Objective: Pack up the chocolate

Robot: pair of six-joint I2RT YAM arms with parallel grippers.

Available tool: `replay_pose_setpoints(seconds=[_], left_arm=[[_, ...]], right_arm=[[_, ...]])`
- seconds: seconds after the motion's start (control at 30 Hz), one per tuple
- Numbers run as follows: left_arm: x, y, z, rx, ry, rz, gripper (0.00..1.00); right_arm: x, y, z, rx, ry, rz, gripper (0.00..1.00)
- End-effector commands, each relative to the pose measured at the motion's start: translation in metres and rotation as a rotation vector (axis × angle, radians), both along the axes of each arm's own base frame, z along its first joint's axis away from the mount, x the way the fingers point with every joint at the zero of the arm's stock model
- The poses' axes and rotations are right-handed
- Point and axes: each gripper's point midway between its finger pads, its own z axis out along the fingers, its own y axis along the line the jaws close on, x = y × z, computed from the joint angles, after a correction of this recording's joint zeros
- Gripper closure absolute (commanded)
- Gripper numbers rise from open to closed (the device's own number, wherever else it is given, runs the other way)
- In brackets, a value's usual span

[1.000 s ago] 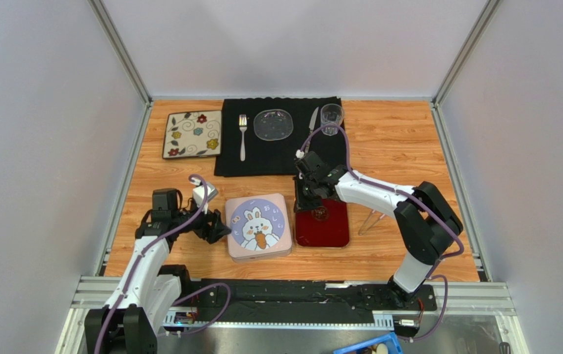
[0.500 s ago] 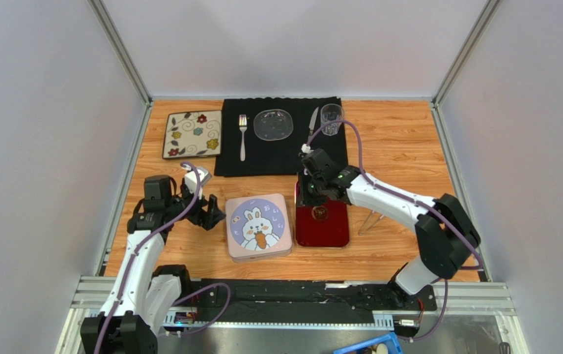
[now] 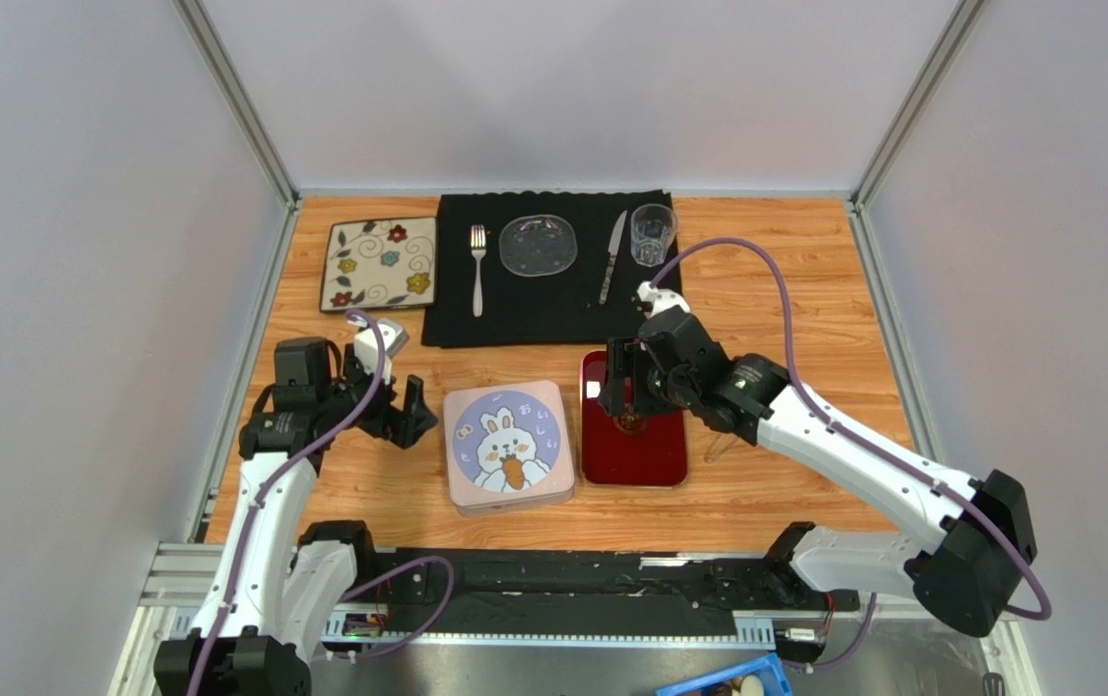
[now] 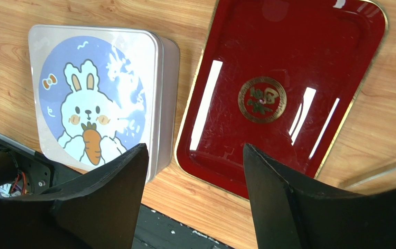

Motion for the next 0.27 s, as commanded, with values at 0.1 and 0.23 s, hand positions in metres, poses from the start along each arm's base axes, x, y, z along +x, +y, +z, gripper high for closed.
replay_pose_setpoints(seconds=[0.1, 0.23], left_arm=[[-0.003, -0.002, 0.015, -0.021, -0.008, 0.022, 0.04], [-0.005, -0.002, 0.013, -0.025, -0.004, 0.023, 0.04]], right_arm=[[-0.010, -0.020, 0.012, -0.007, -0.051, -0.030, 0.29], [-0.012, -0.027, 0.017, -0.010, -0.062, -0.043, 0.29]])
